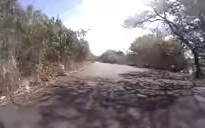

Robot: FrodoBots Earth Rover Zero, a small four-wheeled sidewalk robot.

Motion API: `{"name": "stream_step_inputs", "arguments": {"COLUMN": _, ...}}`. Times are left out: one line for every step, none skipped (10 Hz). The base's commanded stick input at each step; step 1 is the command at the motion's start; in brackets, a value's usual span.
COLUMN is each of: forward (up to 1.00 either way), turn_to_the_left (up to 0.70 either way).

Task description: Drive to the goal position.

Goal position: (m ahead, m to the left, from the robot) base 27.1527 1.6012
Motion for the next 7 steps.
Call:
{"name": "stream_step_inputs", "arguments": {"forward": 0.5, "turn_to_the_left": 0.0}}
{"name": "stream_step_inputs", "arguments": {"forward": 0.5, "turn_to_the_left": 0.0}}
{"name": "stream_step_inputs", "arguments": {"forward": 0.5, "turn_to_the_left": 0.0}}
{"name": "stream_step_inputs", "arguments": {"forward": 0.5, "turn_to_the_left": 0.5}}
{"name": "stream_step_inputs", "arguments": {"forward": 0.5, "turn_to_the_left": 0.5}}
{"name": "stream_step_inputs", "arguments": {"forward": 0.5, "turn_to_the_left": 0.0}}
{"name": "stream_step_inputs", "arguments": {"forward": 0.5, "turn_to_the_left": 0.0}}
